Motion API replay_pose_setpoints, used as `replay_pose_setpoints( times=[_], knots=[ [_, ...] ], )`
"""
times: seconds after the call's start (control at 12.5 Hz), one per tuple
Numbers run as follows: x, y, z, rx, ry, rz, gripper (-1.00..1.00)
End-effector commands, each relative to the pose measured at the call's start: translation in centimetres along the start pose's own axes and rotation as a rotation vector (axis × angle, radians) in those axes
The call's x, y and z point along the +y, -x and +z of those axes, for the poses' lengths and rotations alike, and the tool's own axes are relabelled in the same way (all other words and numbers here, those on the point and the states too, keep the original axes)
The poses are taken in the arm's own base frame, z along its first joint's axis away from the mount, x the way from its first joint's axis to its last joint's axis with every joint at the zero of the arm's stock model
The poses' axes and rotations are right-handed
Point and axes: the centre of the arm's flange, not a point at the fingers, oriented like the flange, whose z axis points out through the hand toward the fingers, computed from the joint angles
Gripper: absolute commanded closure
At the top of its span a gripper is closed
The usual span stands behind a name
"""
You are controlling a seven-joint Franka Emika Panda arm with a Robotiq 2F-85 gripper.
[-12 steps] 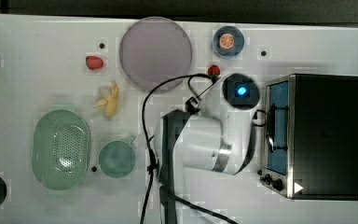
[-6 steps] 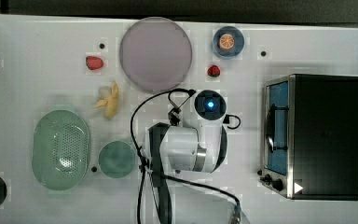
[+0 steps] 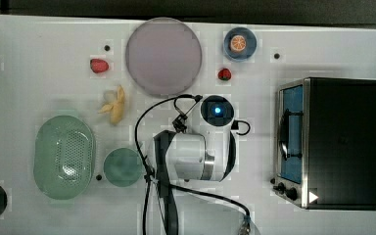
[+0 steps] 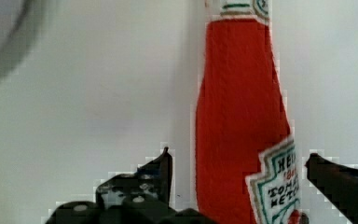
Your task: Pick ketchup from strainer and place it on the table
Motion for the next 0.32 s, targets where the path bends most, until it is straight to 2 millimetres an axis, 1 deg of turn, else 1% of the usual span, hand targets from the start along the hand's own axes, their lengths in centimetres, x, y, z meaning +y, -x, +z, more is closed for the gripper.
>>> replay_pose_setpoints(
  times=[0.08, 0.32],
  knots=[
    [-1.4, -2.1, -11.8, 0.179, -0.076, -0.02, -1.0],
    [-2.2, -1.9, -20.9, 0.219, -0.09, 0.032, -1.0]
  ],
)
